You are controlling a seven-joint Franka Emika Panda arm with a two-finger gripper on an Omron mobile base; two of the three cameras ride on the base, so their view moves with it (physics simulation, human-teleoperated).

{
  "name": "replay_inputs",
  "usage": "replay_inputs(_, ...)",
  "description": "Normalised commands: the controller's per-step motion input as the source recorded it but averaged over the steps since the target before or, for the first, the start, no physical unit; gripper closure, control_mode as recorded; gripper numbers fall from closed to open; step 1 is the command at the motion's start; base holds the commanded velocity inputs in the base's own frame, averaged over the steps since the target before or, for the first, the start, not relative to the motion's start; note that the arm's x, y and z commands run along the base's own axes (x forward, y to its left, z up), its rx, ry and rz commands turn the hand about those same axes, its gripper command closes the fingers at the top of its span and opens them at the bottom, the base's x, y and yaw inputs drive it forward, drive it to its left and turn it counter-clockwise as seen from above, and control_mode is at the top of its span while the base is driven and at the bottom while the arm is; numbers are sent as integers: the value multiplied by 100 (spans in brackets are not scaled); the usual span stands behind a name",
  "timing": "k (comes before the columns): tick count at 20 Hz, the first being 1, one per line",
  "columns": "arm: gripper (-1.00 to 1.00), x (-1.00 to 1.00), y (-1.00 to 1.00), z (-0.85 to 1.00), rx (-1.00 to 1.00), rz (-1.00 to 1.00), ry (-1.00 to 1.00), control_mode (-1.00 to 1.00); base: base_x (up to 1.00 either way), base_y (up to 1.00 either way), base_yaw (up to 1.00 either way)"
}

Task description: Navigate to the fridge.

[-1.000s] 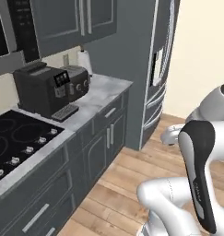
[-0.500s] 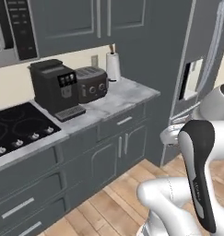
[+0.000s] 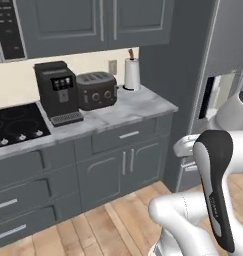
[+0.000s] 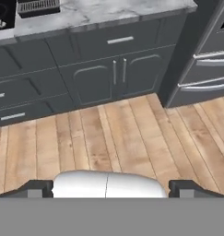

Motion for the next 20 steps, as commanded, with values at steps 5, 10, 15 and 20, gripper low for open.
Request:
replay_inputs(5,-100,0,0,0,0,0,0,100,-21,-100,35)
replay_inputs(10,-100,0,0,0,0,0,0,100,-16,-100,31)
replay_inputs(15,-100,0,0,0,0,0,0,100,0,-100,23)
replay_inputs(20,-100,0,0,0,0,0,0,100,4,-100,19)
